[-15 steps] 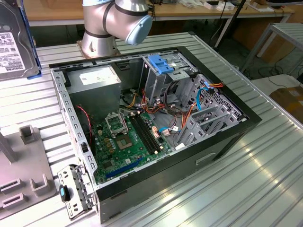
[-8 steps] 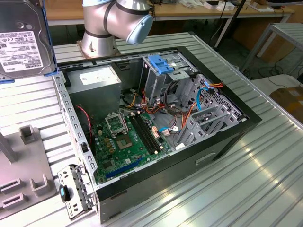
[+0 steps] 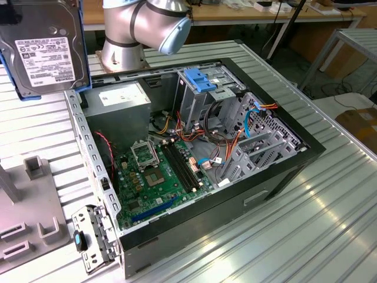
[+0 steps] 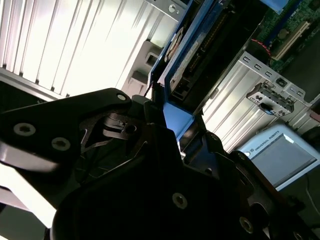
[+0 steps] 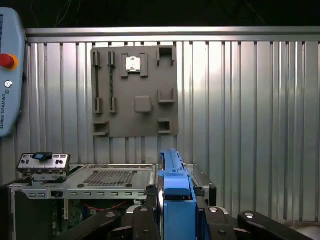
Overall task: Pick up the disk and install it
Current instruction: 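Pick up the disk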
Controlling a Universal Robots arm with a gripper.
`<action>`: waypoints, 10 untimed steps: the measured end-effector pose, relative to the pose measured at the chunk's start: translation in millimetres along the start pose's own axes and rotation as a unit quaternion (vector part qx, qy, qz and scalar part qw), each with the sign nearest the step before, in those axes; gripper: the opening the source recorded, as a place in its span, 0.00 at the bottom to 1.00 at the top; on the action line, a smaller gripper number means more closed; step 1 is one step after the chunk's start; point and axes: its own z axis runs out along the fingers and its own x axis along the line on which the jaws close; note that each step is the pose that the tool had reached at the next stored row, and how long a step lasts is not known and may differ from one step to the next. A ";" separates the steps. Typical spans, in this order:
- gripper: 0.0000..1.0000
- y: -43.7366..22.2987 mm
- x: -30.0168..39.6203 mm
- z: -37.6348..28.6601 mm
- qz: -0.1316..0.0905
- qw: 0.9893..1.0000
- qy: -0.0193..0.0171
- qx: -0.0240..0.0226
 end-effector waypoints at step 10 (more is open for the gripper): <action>0.37 -43.1 -0.5 0.7 0.000 1.000 0.000 0.000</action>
